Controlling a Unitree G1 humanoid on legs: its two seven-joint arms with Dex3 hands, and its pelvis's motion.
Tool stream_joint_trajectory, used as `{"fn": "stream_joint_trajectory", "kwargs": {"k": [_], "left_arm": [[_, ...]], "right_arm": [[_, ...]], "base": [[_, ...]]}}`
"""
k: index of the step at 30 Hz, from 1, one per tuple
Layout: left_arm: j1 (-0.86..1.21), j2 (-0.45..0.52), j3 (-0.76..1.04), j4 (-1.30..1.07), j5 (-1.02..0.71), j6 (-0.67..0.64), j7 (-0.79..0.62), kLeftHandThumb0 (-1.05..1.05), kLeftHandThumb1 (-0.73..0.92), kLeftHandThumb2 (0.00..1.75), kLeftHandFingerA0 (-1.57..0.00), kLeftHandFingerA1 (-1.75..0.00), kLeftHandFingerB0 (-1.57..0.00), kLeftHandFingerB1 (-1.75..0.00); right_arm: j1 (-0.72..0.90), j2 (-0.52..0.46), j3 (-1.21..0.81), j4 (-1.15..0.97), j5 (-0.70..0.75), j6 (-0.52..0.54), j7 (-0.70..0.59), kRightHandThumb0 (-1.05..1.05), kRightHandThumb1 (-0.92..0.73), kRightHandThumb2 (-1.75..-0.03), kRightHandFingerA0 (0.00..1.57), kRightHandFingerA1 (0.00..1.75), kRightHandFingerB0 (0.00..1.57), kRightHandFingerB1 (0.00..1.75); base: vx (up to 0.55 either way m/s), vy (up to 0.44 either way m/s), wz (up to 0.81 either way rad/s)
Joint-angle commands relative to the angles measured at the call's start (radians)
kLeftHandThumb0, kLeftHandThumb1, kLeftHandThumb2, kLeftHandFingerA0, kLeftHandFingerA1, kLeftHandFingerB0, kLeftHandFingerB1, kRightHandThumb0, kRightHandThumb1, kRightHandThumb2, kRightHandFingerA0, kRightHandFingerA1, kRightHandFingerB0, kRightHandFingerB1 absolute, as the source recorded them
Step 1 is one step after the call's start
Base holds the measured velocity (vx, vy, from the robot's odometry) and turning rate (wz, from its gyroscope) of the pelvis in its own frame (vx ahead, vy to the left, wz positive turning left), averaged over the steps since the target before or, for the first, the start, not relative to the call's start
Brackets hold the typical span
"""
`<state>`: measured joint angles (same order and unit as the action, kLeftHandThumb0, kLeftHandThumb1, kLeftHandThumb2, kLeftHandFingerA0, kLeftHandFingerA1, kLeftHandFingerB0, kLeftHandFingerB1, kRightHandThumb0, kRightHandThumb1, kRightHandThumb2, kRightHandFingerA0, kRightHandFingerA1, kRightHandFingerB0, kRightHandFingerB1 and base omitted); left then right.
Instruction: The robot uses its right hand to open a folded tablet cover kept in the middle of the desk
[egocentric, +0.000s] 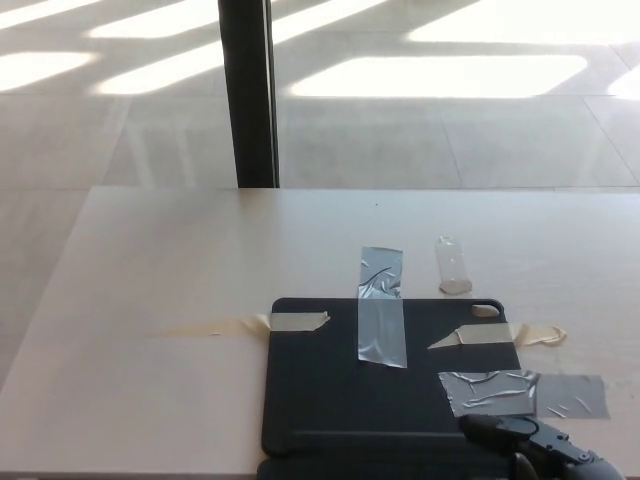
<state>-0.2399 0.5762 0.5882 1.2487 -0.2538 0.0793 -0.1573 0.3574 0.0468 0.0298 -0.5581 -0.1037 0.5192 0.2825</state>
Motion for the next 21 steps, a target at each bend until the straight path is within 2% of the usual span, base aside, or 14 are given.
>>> {"fn": "stream_joint_trajectory", "kwargs": {"k": [1, 5, 6, 8, 9, 10, 11, 12, 13, 14, 15, 16, 17, 21], "left_arm": [[-0.025, 0.056, -0.01, -0.003, -0.008, 0.037, -0.003, -0.89, 0.71, 1.07, -0.65, -0.77, -0.44, -0.66], [-0.019, 0.051, -0.014, -0.003, -0.005, 0.034, 0.005, -0.88, 0.71, 1.05, -0.61, -0.74, -0.44, -0.64], [-0.02, 0.051, -0.01, -0.003, -0.008, 0.034, 0.004, -0.89, 0.7, 1.03, -0.63, -0.75, -0.43, -0.65], [-0.019, 0.05, -0.01, -0.008, -0.009, 0.036, 0.009, -0.88, 0.71, 1.05, -0.66, -0.77, -0.43, -0.65], [-0.02, 0.058, -0.005, -0.014, -0.013, 0.039, 0.009, -0.85, 0.92, 0.71, -0.69, -0.77, -0.45, -0.63], [-0.02, 0.057, -0.004, -0.013, -0.015, 0.041, 0.007, -0.86, 0.92, 0.71, -0.68, -0.76, -0.44, -0.62], [-0.022, 0.058, -0.004, -0.013, -0.015, 0.042, 0.005, -0.88, 0.71, 1.05, -0.65, -0.77, -0.43, -0.66], [-0.024, 0.059, 0.001, -0.014, -0.02, 0.045, 0.002, -0.88, 0.71, 1.05, -0.61, -0.76, -0.43, -0.66], [-0.028, 0.059, 0.002, -0.011, -0.022, 0.046, 0.002, -0.88, 0.71, 1.04, -0.62, -0.76, -0.43, -0.65], [-0.034, 0.061, 0.001, -0.005, -0.02, 0.043, 0.004, -0.89, 0.7, 1.03, -0.61, -0.75, -0.43, -0.65], [-0.038, 0.062, 0.003, -0.003, -0.022, 0.046, 0.006, -0.87, 0.92, 0.7, -0.63, -0.74, -0.44, -0.61], [-0.038, 0.063, 0.006, -0.002, -0.024, 0.047, 0.008, -0.87, 0.92, 0.7, -0.63, -0.74, -0.44, -0.61], [-0.033, 0.064, 0.003, -0.002, -0.02, 0.043, 0.004, -0.88, 0.92, 0.71, -0.64, -0.74, -0.44, -0.6], [-0.02, 0.063, -0.007, -0.001, -0.01, 0.035, 0.0, -0.88, 0.92, 0.7, -0.64, -0.72, -0.44, -0.6]], "right_arm": [[-0.022, 0.108, -0.305, -0.063, 0.248, 0.853, 0.098, -1.01, -0.75, -1.13, 0.51, 0.62, 0.25, 0.53], [-0.006, 0.059, -0.289, -0.04, 0.242, 0.877, 0.119, -1.05, -0.79, -1.16, 0.5, 0.61, 0.24, 0.53], [-0.012, 0.066, -0.309, -0.032, 0.252, 0.898, 0.129, -1.04, -0.77, -1.17, 0.6, 0.66, 0.27, 0.57], [-0.006, 0.061, -0.329, -0.039, 0.265, 0.916, 0.146, -0.93, -0.7, -1.14, 0.57, 0.66, 0.26, 0.56], [-0.028, 0.036, -0.333, -0.024, 0.294, 0.917, 0.173, -1.05, -0.77, -1.17, 0.55, 0.65, 0.26, 0.57], [-0.02, 0.037, -0.343, -0.042, 0.294, 0.935, 0.177, -1.04, -0.76, -1.16, 0.58, 0.63, 0.28, 0.56], [-0.009, 0.029, -0.347, -0.063, 0.295, 0.951, 0.183, -0.95, -0.71, -1.14, 0.52, 0.61, 0.26, 0.55], [-0.016, 0.029, -0.366, -0.064, 0.295, 0.994, 0.193, -1.0, -0.92, -0.68, 0.56, 0.54, 0.32, 0.48], [-0.013, 0.029, -0.379, -0.056, 0.305, 1.001, 0.203, -0.99, -0.91, -0.67, 0.5, 0.56, 0.3, 0.49], [0.012, -0.012, -0.361, -0.037, 0.33, 0.979, 0.227, -0.95, -0.71, -1.13, 0.46, 0.62, 0.3, 0.56], [0.026, -0.032, -0.344, -0.033, 0.343, 0.955, 0.237, -1.0, -0.73, -1.14, 0.5, 0.63, 0.32, 0.56], [0.025, -0.04, -0.337, -0.03, 0.348, 0.949, 0.239, -1.0, -0.73, -1.14, 0.5, 0.63, 0.32, 0.56], [0.029, -0.047, -0.326, -0.022, 0.35, 0.944, 0.239, -1.0, -0.91, -0.67, 0.58, 0.56, 0.3, 0.44], [0.07, -0.07, -0.286, -0.018, 0.364, 0.914, 0.25, -1.0, -0.89, -0.67, 0.51, 0.57, 0.26, 0.43]], "base": [[0.0, 0.0, 0.0], [0.0, 0.0, 0.0], [0.0, 0.0, 0.0], [0.0, 0.0, 0.0], [0.0, 0.0, 0.0], [0.0, 0.0, 0.0], [0.0, 0.0, 0.0], [0.0, 0.0, 0.0], [0.0, 0.0, 0.0], [0.0, 0.0, 0.0], [0.0, 0.0, 0.0], [0.0, 0.0, 0.0], [0.0, 0.0, 0.0], [0.0, 0.0, 0.0]]}}
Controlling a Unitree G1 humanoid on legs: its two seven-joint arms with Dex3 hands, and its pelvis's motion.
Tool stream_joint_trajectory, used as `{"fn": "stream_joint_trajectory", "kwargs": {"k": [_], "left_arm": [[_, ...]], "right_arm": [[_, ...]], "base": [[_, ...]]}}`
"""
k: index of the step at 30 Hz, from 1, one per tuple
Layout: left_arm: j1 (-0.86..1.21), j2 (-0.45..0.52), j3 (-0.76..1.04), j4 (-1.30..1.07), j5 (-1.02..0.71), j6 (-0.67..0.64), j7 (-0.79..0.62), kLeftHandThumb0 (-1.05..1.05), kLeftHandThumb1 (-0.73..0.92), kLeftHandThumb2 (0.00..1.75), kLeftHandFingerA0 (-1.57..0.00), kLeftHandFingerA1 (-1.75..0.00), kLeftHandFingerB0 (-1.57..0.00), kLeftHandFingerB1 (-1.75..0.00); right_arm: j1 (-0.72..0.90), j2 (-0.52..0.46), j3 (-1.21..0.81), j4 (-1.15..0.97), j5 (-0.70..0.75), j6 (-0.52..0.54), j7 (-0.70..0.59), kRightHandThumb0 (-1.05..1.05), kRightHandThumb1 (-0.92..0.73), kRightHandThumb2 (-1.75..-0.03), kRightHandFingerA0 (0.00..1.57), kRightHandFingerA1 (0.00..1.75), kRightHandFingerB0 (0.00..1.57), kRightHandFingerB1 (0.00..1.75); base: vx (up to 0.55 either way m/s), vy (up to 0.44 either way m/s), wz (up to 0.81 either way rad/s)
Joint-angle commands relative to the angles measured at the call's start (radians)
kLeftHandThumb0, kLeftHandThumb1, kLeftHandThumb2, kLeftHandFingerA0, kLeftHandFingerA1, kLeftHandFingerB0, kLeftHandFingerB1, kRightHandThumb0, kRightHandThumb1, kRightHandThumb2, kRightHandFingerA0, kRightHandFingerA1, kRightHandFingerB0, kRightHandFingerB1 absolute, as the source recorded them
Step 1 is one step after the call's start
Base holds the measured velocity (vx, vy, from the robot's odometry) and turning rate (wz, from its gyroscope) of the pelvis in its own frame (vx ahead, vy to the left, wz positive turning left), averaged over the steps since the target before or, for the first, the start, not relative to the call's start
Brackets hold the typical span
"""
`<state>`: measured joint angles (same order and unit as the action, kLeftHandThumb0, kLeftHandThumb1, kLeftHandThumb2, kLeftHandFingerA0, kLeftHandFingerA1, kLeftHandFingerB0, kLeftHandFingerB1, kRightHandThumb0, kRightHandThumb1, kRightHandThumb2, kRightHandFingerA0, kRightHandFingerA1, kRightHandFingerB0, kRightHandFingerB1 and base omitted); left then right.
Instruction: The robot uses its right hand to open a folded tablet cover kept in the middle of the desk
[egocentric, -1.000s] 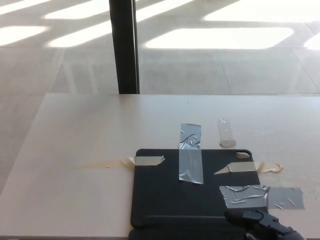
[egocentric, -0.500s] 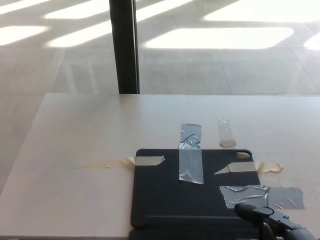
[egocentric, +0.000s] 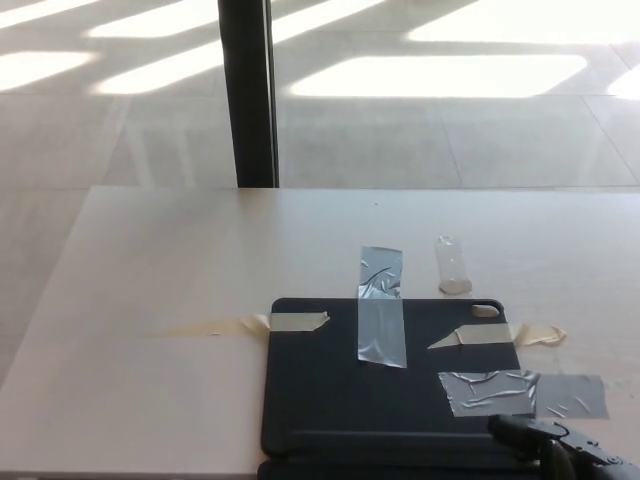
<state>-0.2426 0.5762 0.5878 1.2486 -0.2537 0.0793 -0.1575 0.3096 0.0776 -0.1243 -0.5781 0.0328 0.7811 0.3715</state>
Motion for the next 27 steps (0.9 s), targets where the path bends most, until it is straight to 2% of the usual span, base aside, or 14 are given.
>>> {"fn": "stream_joint_trajectory", "kwargs": {"k": [1, 3, 4, 6, 9, 11, 12, 17, 18, 19, 22, 25, 26, 27], "left_arm": [[-0.017, 0.065, -0.006, 0.001, -0.01, 0.042, 0.001, -0.89, 0.71, 1.07, -0.62, -0.74, -0.43, -0.64], [-0.017, 0.064, -0.009, 0.0, -0.007, 0.042, 0.006, -0.89, 0.71, 1.05, -0.62, -0.75, -0.44, -0.65], [-0.017, 0.061, -0.008, 0.001, -0.008, 0.035, 0.003, -0.87, 0.92, 0.7, -0.66, -0.75, -0.45, -0.61], [-0.016, 0.061, -0.006, -0.002, -0.01, 0.037, 0.006, -0.88, 0.92, 0.7, -0.68, -0.77, -0.45, -0.63], [-0.005, 0.062, -0.002, -0.001, -0.014, 0.032, 0.0, -0.9, 0.71, 1.07, -0.65, -0.77, -0.44, -0.66], [0.004, 0.063, -0.008, -0.001, -0.007, 0.032, 0.0, -0.9, 0.71, 1.07, -0.65, -0.77, -0.45, -0.67], [0.007, 0.061, -0.008, 0.0, -0.006, 0.032, 0.004, -0.89, 0.92, 0.7, -0.71, -0.76, -0.46, -0.63], [0.016, 0.056, -0.009, 0.004, -0.007, 0.029, 0.001, -0.88, 0.92, 0.7, -0.71, -0.77, -0.45, -0.63], [0.015, 0.056, -0.005, 0.005, -0.014, 0.041, 0.0, -0.89, 0.7, 1.06, -0.66, -0.77, -0.43, -0.66], [0.015, 0.056, -0.008, 0.005, -0.011, 0.04, 0.005, -0.89, 0.7, 1.06, -0.67, -0.77, -0.45, -0.67], [0.025, 0.055, -0.008, 0.007, -0.013, 0.038, 0.007, -0.88, 0.92, 0.68, -0.72, -0.77, -0.45, -0.62], [0.049, 0.049, -0.008, 0.011, -0.013, 0.02, -0.003, -0.91, 0.71, 1.08, -0.68, -0.78, -0.44, -0.67], [0.052, 0.05, -0.007, 0.012, -0.015, 0.024, -0.001, -0.9, 0.71, 1.08, -0.68, -0.77, -0.45, -0.67], [0.055, 0.051, -0.007, 0.012, -0.015, 0.027, -0.002, -0.88, 0.92, 0.72, -0.7, -0.76, -0.45, -0.63]], "right_arm": [[0.138, -0.12, -0.112, 0.001, 0.239, 0.631, 0.177, -1.0, -0.9, -0.67, 0.5, 0.57, 0.25, 0.43], [0.155, -0.155, -0.062, -0.017, 0.217, 0.589, 0.169, -0.99, -0.9, -0.67, 0.53, 0.54, 0.29, 0.43], [0.145, -0.178, -0.047, -0.013, 0.218, 0.585, 0.178, -1.03, -0.72, -1.12, 0.44, 0.61, 0.2, 0.49], [0.135, -0.179, -0.051, -0.013, 0.225, 0.611, 0.18, -0.99, -0.88, -0.67, 0.48, 0.54, 0.24, 0.39], [0.144, -0.174, -0.034, -0.042, 0.214, 0.574, 0.161, -0.97, -0.87, -0.66, 0.54, 0.57, 0.32, 0.43], [0.159, -0.169, 0.002, -0.094, 0.182, 0.524, 0.126, -0.97, -0.89, -0.67, 0.64, 0.57, 0.35, 0.44], [0.167, -0.19, 0.029, -0.111, 0.166, 0.486, 0.123, -0.98, -0.92, -0.68, 0.71, 0.56, 0.35, 0.43], [0.155, -0.215, 0.054, -0.135, 0.157, 0.436, 0.107, -0.97, -0.92, -0.68, 0.72, 0.57, 0.37, 0.42], [0.139, -0.205, 0.048, -0.123, 0.158, 0.436, 0.095, -0.97, -0.71, -1.13, 0.64, 0.66, 0.34, 0.54], [0.13, -0.201, 0.043, -0.13, 0.158, 0.446, 0.083, -0.98, -0.91, -0.67, 0.66, 0.56, 0.38, 0.43], [0.088, -0.174, -0.044, -0.142, 0.189, 0.497, 0.08, -0.96, -0.9, -0.67, 0.64, 0.52, 0.37, 0.39], [-0.052, -0.244, -0.285, -0.15, 0.261, 0.467, 0.132, -0.95, -0.92, -0.68, 0.76, 0.5, 0.42, 0.41], [-0.12, -0.27, -0.389, -0.157, 0.264, 0.481, 0.118, -0.91, -0.69, -1.12, 0.78, 0.61, 0.45, 0.52], [-0.169, -0.296, -0.462, -0.152, 0.267, 0.484, 0.109, -0.94, -0.92, -0.68, 0.79, 0.5, 0.49, 0.38]], "base": [[0.0, 0.0, 0.0], [0.0, 0.0, 0.0], [0.0, 0.0, 0.0], [0.0, 0.0, 0.0], [0.0, 0.0, 0.0], [0.0, 0.0, 0.0], [0.0, 0.0, 0.0], [0.0, 0.0, 0.0], [0.0, 0.0, 0.0], [0.0, 0.0, 0.0], [0.0, 0.0, 0.0], [0.0, 0.0, 0.0], [0.0, 0.0, 0.0], [0.0, 0.0, 0.0]]}}
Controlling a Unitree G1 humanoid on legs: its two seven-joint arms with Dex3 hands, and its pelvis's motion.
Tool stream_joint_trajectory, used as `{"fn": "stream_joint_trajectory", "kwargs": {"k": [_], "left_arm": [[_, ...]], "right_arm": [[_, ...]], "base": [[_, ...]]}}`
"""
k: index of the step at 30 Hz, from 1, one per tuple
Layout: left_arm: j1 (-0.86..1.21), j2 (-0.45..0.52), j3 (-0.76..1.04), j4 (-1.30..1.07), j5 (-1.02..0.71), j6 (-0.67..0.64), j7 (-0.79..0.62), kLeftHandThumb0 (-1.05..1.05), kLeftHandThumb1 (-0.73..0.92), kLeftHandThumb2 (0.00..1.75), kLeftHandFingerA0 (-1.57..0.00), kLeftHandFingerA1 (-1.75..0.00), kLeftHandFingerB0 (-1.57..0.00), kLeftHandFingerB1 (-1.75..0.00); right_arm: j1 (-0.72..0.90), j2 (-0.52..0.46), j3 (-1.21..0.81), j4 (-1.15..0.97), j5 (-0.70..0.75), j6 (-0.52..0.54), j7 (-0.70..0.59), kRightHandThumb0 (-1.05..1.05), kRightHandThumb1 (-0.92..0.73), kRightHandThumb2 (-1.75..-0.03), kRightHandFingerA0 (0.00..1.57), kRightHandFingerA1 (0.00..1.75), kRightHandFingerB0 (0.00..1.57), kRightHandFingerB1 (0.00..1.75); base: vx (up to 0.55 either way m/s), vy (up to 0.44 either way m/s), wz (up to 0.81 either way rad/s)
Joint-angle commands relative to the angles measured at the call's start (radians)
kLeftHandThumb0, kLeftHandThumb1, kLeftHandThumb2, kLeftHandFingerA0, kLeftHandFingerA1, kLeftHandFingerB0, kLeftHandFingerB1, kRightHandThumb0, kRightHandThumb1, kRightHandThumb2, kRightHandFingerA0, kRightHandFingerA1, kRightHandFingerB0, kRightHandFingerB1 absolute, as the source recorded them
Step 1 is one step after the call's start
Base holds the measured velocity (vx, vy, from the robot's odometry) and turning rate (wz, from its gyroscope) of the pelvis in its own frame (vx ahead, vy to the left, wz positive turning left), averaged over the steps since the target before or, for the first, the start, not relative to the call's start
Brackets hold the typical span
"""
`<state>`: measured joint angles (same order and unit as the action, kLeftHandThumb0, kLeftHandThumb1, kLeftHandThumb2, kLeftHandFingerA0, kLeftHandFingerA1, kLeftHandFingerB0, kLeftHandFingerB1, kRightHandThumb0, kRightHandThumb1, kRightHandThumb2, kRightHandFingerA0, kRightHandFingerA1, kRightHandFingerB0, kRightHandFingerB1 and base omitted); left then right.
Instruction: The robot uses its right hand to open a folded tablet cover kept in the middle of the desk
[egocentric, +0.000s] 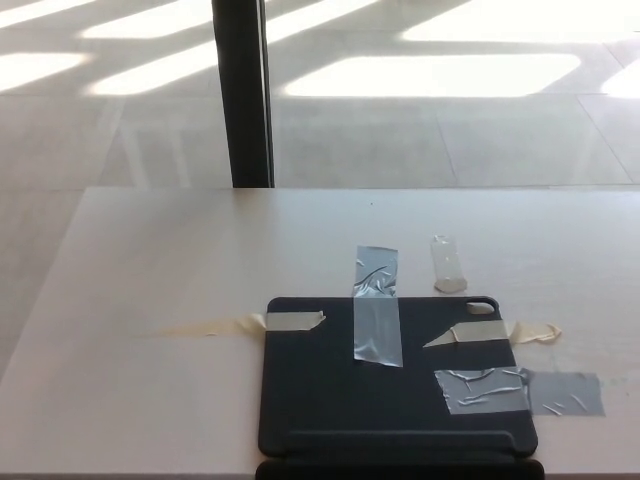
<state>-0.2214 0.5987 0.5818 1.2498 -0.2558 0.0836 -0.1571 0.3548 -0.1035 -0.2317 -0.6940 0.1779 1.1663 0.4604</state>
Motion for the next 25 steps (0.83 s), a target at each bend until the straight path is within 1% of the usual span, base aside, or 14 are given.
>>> {"fn": "stream_joint_trajectory", "kwargs": {"k": [1, 4, 5, 14, 15, 17, 18, 19, 20, 21, 22, 23, 24, 25], "left_arm": [[0.038, 0.029, -0.003, 0.009, -0.011, 0.023, -0.005, -0.89, 0.71, 1.07, -0.66, -0.77, -0.45, -0.67], [0.052, 0.028, -0.002, 0.008, -0.011, 0.02, -0.003, -0.88, 0.71, 1.06, -0.66, -0.77, -0.45, -0.67], [0.057, 0.028, 0.002, 0.008, -0.014, 0.023, 0.001, -0.87, 0.92, 0.72, -0.7, -0.78, -0.46, -0.64], [0.105, 0.016, -0.001, 0.015, -0.01, 0.01, -0.009, -0.9, 0.71, 1.07, -0.68, -0.78, -0.44, -0.67], [0.106, 0.016, 0.0, 0.013, -0.012, 0.02, 0.0, -0.89, 0.92, 0.69, -0.7, -0.77, -0.45, -0.63], [0.119, 0.013, 0.003, 0.017, -0.014, 0.014, -0.002, -0.89, 0.92, 0.7, -0.71, -0.77, -0.45, -0.63], [0.121, 0.013, 0.004, 0.017, -0.015, 0.014, -0.003, -0.9, 0.7, 1.06, -0.69, -0.78, -0.44, -0.66], [0.124, 0.014, 0.003, 0.018, -0.014, 0.015, -0.002, -0.88, 0.92, 0.7, -0.71, -0.77, -0.45, -0.62], [0.126, 0.013, 0.002, 0.016, -0.013, 0.013, -0.001, -0.88, 0.92, 0.7, -0.71, -0.77, -0.45, -0.62], [0.133, 0.012, 0.005, 0.016, -0.016, 0.009, -0.007, -0.9, 0.71, 1.06, -0.65, -0.77, -0.43, -0.66], [0.135, 0.013, 0.003, 0.015, -0.015, 0.009, -0.012, -0.89, 0.92, 0.71, -0.66, -0.74, -0.43, -0.62], [0.136, 0.013, 0.001, 0.014, -0.014, 0.009, -0.014, -0.89, 0.92, 0.71, -0.66, -0.74, -0.43, -0.62], [0.137, 0.01, 0.004, 0.017, -0.016, 0.009, -0.011, -0.9, 0.92, 0.71, -0.65, -0.74, -0.44, -0.61], [0.142, 0.007, 0.004, 0.018, -0.016, 0.008, -0.012, -0.9, 0.92, 0.71, -0.65, -0.74, -0.44, -0.61]], "right_arm": [[-0.26, -0.152, -0.426, -0.012, 0.129, 0.086, 0.017, -0.87, -0.76, -1.16, 0.72, 0.62, 0.38, 0.51], [-0.324, -0.206, -0.536, 0.033, 0.125, 0.063, -0.007, -0.89, -0.75, -1.15, 0.75, 0.62, 0.43, 0.52], [-0.399, -0.262, -0.67, 0.124, 0.123, 0.021, -0.052, -0.93, -0.92, -0.72, 0.74, 0.51, 0.43, 0.39], [-0.26, -0.406, -0.962, 0.494, -0.015, -0.407, -0.247, -0.82, -0.92, -0.68, 0.71, 0.52, 0.43, 0.4], [-0.235, -0.41, -0.961, 0.567, -0.049, -0.495, -0.302, -0.81, -0.92, -0.69, 0.71, 0.52, 0.44, 0.41], [-0.235, -0.429, -0.975, 0.711, -0.084, -0.589, -0.418, -0.8, -0.9, -0.67, 0.8, 0.54, 0.51, 0.43], [-0.22, -0.435, -0.986, 0.771, -0.089, -0.623, -0.449, -0.79, -0.92, -0.69, 0.81, 0.56, 0.4, 0.4], [-0.194, -0.442, -0.996, 0.862, -0.095, -0.689, -0.489, -0.76, -0.92, -0.7, 0.81, 0.63, 0.36, 0.41], [-0.19, -0.449, -0.999, 0.929, -0.089, -0.749, -0.509, -0.76, -0.92, -0.7, 0.81, 0.63, 0.36, 0.41], [-0.188, -0.444, -1.018, 0.999, -0.071, -0.812, -0.535, -0.78, -0.92, -0.69, 0.81, 0.67, 0.34, 0.43], [-0.181, -0.449, -1.011, 1.048, -0.081, -0.846, -0.573, -0.81, -0.92, -0.69, 0.89, 0.66, 0.37, 0.44], [-0.178, -0.453, -1.007, 1.072, -0.084, -0.863, -0.59, -0.81, -0.92, -0.69, 0.89, 0.66, 0.37, 0.44], [-0.185, -0.434, -1.019, 1.135, -0.083, -0.892, -0.675, -0.8, -0.92, -0.71, 0.96, 0.93, 0.57, 1.05], [-0.182, -0.437, -1.021, 1.147, -0.082, -0.899, -0.683, -0.8, -0.92, -0.71, 0.96, 0.93, 0.57, 1.05]], "base": [[0.0, 0.0, 0.0], [0.0, 0.0, 0.0], [0.0, 0.0, 0.0], [0.0, 0.0, 0.0], [0.0, 0.0, 0.0], [0.0, 0.0, 0.0], [0.0, 0.0, 0.0], [0.0, 0.0, 0.0], [0.0, 0.0, 0.0], [0.0, 0.0, 0.0], [0.0, 0.0, 0.0], [0.0, 0.0, 0.0], [0.0, 0.0, 0.0], [0.0, 0.0, 0.0]]}}
